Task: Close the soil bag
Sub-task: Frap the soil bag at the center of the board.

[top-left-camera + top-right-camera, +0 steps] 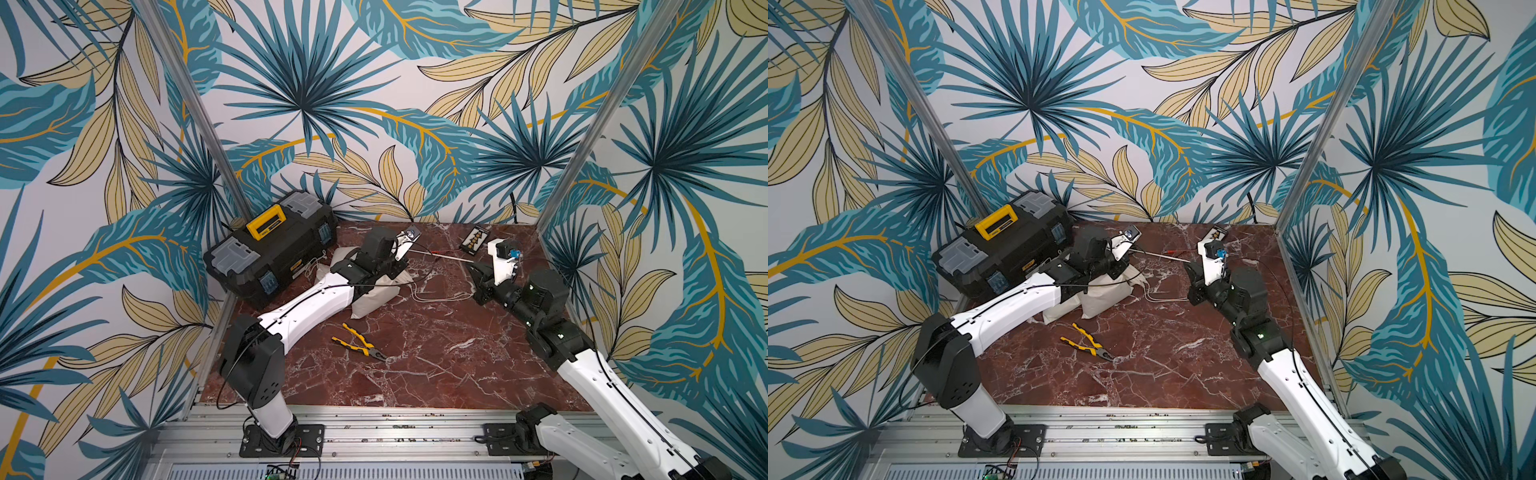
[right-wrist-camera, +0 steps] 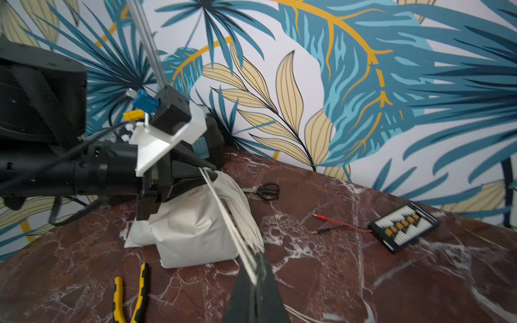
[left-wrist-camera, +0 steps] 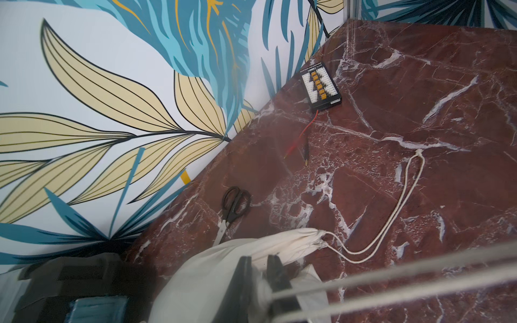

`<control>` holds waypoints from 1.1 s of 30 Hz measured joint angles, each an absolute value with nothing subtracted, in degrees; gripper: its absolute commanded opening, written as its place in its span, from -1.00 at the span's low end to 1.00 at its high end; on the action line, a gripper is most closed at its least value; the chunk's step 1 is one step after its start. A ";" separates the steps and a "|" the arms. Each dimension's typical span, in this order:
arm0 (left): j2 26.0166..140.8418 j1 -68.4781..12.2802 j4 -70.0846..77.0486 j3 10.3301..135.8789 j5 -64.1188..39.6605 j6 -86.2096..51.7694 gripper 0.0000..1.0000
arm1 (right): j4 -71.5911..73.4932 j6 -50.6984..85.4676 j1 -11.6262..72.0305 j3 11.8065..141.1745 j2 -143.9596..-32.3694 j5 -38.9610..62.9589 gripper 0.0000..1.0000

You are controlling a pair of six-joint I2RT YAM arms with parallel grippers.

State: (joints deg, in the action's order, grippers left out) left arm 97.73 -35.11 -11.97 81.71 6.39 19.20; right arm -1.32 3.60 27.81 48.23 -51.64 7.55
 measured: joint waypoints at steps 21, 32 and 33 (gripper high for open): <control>103.85 -36.51 -8.62 83.94 -2.39 14.31 -0.58 | -11.79 2.59 28.93 42.83 -39.00 -7.90 -1.00; 102.74 -30.65 -11.70 78.00 3.46 10.96 -0.46 | -15.64 5.65 28.69 42.61 -32.71 -8.32 -1.00; 102.74 -30.65 -11.84 77.97 3.46 10.83 -0.46 | -16.27 5.89 28.69 42.61 -32.23 -8.34 -1.00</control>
State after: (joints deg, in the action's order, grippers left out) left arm 102.74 -30.65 -11.84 77.97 3.46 10.83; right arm -16.27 5.89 28.69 42.61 -32.23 -8.34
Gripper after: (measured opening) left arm 0.273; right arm 0.064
